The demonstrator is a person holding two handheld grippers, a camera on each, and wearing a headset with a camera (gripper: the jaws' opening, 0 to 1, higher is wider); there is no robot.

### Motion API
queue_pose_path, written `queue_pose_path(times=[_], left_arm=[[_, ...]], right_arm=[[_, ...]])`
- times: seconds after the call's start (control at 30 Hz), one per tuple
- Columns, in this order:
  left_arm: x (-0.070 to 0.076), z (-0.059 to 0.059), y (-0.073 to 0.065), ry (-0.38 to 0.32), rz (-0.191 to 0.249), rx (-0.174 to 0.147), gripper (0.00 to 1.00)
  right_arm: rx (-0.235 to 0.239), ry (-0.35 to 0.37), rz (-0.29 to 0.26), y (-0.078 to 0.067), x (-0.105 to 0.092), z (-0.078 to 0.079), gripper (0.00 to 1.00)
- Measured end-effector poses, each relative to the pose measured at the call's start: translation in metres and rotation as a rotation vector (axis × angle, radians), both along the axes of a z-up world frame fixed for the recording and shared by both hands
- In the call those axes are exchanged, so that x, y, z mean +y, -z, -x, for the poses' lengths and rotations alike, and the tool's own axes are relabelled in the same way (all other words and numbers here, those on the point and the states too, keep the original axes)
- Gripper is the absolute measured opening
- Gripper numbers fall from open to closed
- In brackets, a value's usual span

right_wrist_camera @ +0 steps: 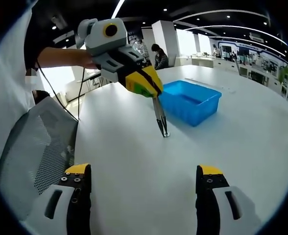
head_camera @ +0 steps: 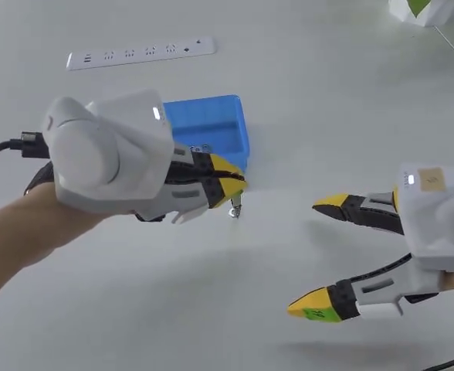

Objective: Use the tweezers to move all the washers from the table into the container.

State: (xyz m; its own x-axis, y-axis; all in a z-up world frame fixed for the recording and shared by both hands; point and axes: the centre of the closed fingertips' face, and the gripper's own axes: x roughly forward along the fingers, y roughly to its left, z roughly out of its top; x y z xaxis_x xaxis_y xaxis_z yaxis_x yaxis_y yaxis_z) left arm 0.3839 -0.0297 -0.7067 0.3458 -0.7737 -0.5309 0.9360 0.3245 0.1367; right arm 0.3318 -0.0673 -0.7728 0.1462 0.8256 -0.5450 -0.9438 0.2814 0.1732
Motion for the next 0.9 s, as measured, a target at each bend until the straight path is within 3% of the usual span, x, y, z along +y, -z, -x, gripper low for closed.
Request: queue_pose_path(times=[0.33,0.57,0.9], left_arm=[[0.000,-0.003,0.001,0.007,0.003,0.040,0.06],[-0.003,-0.005,0.002,0.012,0.000,0.048,0.06],[-0.006,-0.003,0.004,0.027,0.002,0.064,0.06]], right_arm=[[-0.039,-0.102,-0.031,-0.012,0.042,-0.021,0.79],[-0.054,-0.194,-0.009,-0.006,0.066,-0.026,0.72],[-0.069,-0.249,0.007,-0.001,0.075,-0.037,0.45]])
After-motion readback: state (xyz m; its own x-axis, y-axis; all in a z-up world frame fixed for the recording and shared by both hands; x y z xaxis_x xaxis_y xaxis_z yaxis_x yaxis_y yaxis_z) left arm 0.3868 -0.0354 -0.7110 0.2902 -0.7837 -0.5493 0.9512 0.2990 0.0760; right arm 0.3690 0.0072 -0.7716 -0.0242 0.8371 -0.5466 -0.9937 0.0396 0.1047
